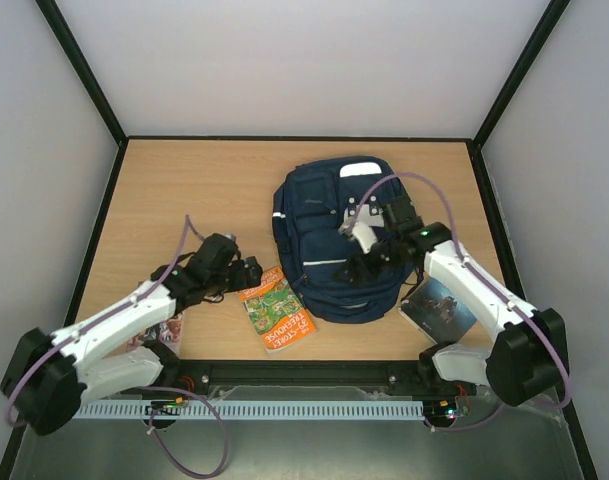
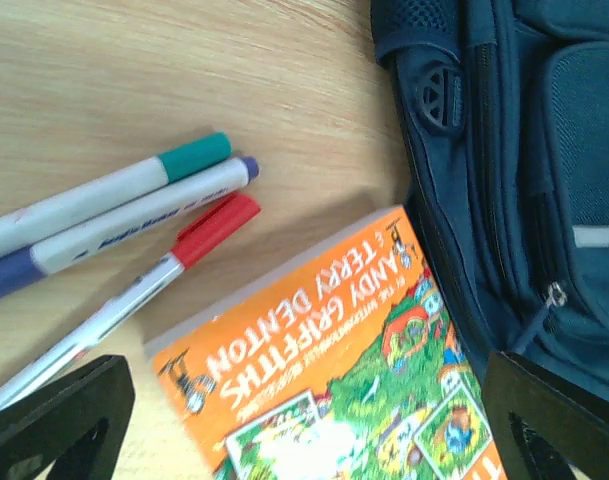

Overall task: Pack the student bag
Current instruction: Adjust the student bag at the center of the board, then pick up the book from the center of the board.

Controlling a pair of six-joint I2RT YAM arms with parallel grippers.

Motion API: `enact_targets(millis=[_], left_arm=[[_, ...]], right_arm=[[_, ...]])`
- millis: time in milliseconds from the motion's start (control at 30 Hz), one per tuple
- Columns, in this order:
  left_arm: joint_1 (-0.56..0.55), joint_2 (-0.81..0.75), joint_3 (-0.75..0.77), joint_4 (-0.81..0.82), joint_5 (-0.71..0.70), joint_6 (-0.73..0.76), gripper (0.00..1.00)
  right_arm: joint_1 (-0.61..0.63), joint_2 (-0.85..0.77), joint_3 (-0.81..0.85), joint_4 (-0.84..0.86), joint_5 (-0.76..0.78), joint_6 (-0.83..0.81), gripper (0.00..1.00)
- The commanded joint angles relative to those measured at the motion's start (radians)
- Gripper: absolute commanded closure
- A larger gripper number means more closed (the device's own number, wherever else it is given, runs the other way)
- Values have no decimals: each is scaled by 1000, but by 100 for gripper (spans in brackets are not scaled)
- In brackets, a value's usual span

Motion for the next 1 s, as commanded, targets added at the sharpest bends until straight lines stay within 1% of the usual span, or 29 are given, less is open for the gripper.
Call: enact_targets(millis=[0,100,167,233,367,567,600,667,733,800,867,967], left_arm=[[-1,-219,-91,-46,34,-50,1],[1,-341,-148,-76,40,-111,1],[1,-376,-163,-124,29,-120,1],[-3,-392,-171,-164,4,-136,1],[-11,-427,-194,-146,-6,-165,1],[-9,-409,-235,-144,-48,-252,1],[-9,-388,-242,-158,-62,-283,1],[-9,-311,-235,-169,-59,-293,1],[-9,-239,-220,-170,-48,-273,1],[-11,-201,-211,-151,-28,-246,1],[-14,-224,-242,-90,1,-234,1],[-21,-345,-334,24,52,-242,1]], right_arm=[[187,30,-15,-129,-166,-125,17],[313,71,-20,-110,-139,-132,19],[372,93,-20,-64,-93,-101,22],[412,121,-6,-27,-58,-64,27],[461,180,18,7,-25,-25,36],[508,198,-41,73,-17,-14,41],[511,201,-50,83,-19,-18,41],[513,204,-71,119,-25,-22,42],[515,215,-88,149,-27,-21,43],[515,239,-99,176,-32,-16,44],[515,254,-112,199,-44,-15,44],[515,287,-112,209,-25,-18,44]])
